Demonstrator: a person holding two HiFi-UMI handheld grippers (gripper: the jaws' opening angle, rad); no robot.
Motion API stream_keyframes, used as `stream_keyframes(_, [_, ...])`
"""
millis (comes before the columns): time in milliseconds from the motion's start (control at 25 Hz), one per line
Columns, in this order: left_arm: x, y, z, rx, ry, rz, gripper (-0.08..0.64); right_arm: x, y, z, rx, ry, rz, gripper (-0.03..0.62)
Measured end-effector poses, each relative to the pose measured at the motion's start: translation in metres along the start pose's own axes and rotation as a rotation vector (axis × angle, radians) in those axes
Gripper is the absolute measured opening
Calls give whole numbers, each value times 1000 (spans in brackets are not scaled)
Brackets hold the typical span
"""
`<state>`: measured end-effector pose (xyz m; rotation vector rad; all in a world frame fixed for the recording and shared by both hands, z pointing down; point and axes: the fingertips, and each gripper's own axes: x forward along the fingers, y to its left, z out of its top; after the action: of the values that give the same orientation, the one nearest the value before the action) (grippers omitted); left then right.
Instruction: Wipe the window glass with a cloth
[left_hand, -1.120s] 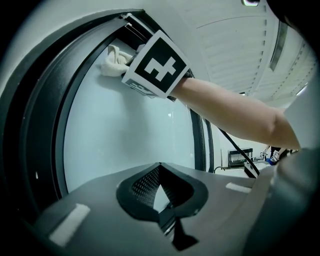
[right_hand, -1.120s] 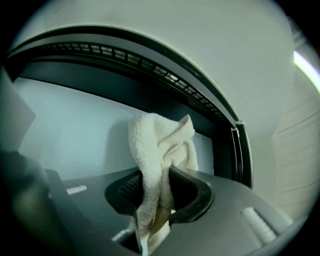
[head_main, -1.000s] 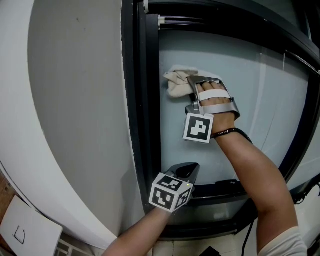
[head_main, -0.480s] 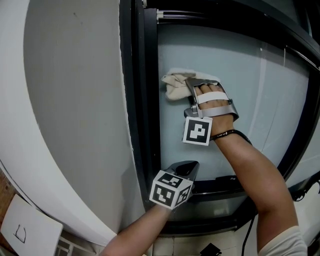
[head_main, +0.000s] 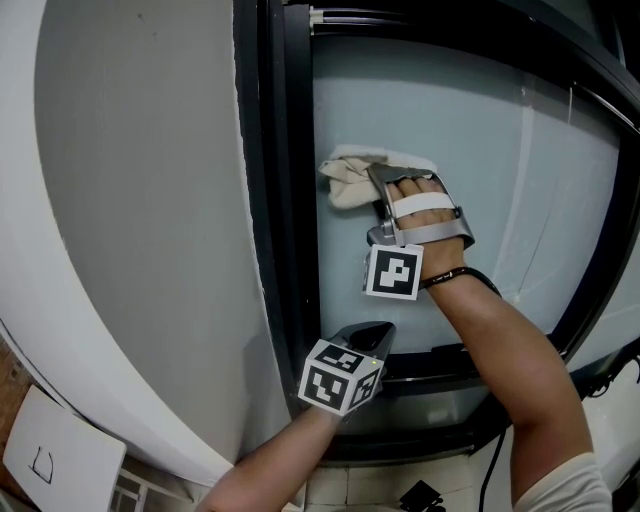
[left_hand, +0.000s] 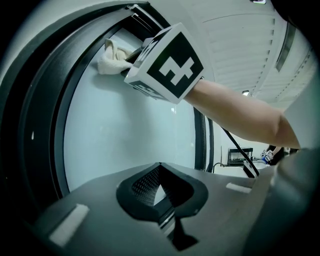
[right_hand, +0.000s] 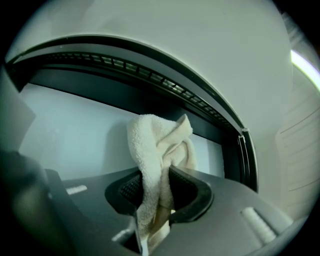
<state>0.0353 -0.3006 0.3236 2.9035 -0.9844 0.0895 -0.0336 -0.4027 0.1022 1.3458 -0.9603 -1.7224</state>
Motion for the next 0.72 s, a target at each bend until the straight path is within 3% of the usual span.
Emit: stream_keyframes(720, [2,1,-19,-28,-1,-5,17,-27,55,12,18,-30,73,109])
